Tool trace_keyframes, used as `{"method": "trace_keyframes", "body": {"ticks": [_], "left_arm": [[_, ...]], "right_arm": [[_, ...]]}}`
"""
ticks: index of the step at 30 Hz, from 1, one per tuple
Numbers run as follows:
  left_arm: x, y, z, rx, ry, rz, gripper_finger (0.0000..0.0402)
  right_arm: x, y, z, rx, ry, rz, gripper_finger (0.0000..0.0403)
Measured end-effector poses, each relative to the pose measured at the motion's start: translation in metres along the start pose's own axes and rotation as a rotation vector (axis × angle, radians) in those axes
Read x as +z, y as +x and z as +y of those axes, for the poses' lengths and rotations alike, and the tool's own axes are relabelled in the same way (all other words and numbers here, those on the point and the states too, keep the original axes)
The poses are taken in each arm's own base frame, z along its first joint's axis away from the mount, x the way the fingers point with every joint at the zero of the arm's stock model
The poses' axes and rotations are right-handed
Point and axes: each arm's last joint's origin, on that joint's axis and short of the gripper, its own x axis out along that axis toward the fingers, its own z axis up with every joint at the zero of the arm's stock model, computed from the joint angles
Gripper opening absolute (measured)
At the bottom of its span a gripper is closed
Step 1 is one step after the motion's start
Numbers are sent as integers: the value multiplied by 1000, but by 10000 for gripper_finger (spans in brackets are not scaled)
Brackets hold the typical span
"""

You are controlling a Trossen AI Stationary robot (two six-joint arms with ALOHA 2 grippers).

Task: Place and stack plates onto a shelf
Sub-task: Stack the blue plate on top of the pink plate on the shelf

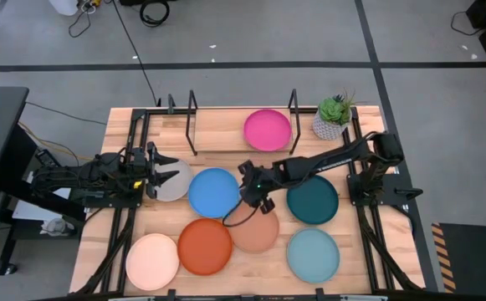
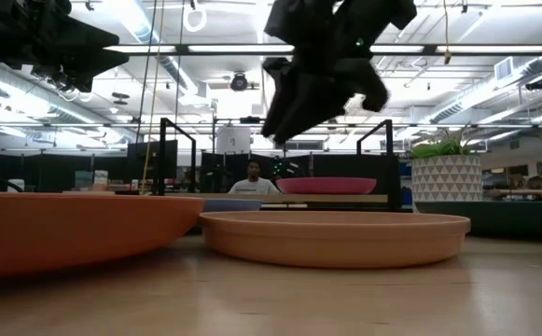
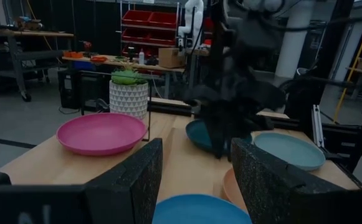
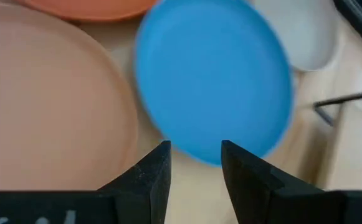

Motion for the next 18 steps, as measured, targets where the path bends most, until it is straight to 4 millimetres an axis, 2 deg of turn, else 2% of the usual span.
{"method": "trace_keyframes", "body": {"ticks": [9, 18], "left_arm": [[-1, 3, 0, 21, 1, 11, 197], [-2, 5, 0, 22, -1, 27, 197]], "right_arm": [[9, 35, 18, 9, -49, -69, 146], [14, 47, 27, 55, -73, -149, 146]]}}
